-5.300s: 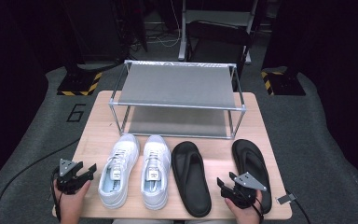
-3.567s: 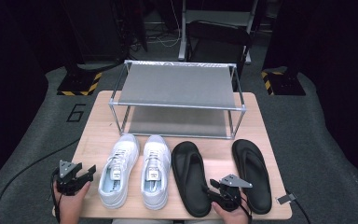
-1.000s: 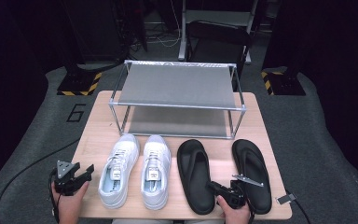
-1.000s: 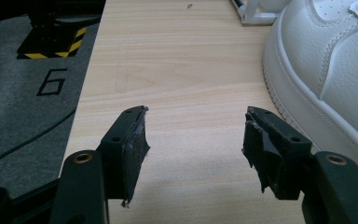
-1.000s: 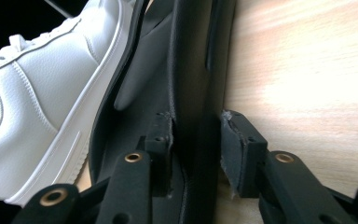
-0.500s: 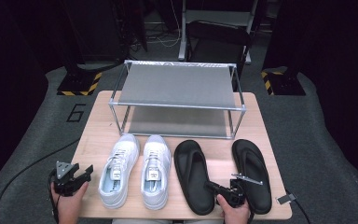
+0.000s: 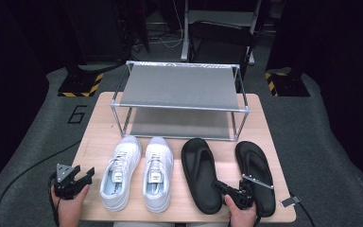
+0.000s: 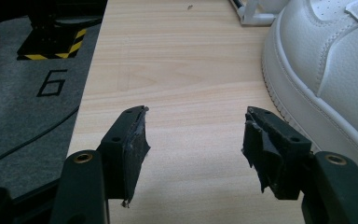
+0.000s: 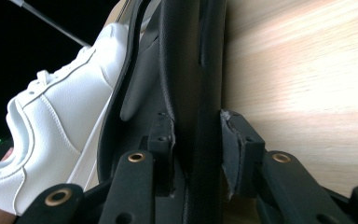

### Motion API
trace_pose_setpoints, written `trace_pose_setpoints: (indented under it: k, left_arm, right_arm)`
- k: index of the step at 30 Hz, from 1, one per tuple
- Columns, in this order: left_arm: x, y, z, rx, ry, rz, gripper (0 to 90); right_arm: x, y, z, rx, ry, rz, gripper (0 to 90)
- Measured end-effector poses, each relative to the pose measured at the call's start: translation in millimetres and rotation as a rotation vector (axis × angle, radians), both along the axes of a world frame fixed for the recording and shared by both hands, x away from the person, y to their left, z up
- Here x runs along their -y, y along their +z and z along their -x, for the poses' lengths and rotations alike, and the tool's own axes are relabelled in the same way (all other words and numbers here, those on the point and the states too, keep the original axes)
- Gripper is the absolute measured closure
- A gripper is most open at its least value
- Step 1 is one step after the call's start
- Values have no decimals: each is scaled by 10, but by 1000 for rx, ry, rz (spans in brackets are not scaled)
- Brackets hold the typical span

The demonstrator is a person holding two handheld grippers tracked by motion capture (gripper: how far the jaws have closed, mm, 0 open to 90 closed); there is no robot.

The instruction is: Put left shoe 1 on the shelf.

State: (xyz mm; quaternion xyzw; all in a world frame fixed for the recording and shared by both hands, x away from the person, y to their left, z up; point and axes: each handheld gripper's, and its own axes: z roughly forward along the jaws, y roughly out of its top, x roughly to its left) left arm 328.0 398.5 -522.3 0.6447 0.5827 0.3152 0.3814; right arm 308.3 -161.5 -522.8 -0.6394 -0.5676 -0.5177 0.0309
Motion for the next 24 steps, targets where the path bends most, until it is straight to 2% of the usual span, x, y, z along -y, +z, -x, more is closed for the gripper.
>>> trace_pose_setpoints:
  k: [2,3,4,7,10,13,15,17,19,23,24]
  left_arm:
    - [-6,4,-9,-7,-6,-6,389]
    - [2,-2,-20,3,-3,0,389]
    - [0,3,-20,-7,-8,-9,389]
    - [18,0,-25,-6,-4,6,389]
    - [8,-4,-33,3,-3,6,389]
    - [-8,1,-34,-6,-8,5,389]
    - [-7,2,-33,-5,-12,4,389]
    - [-5,3,-30,-3,-13,5,389]
    - [-7,4,-29,-2,-13,7,389]
    - [-11,4,-26,-2,-11,11,389]
    - [-13,4,-27,-2,-11,12,389]
  right_arm:
    - [24,5,-7,0,-13,0,668]
    - [37,7,-10,6,-12,9,667]
    - [41,9,-14,6,-16,10,667]
    - [44,5,-28,-3,-26,-3,667]
    - [39,-6,-44,9,-27,8,667]
    - [13,8,-47,-7,-28,1,667]
    - [11,12,-54,9,-29,14,667]
    - [-4,28,-55,1,-38,-8,667]
    - [-1,30,-67,9,-28,1,667]
    - [-11,49,-93,3,-46,-14,666]
    - [-7,49,-100,5,-42,-3,667]
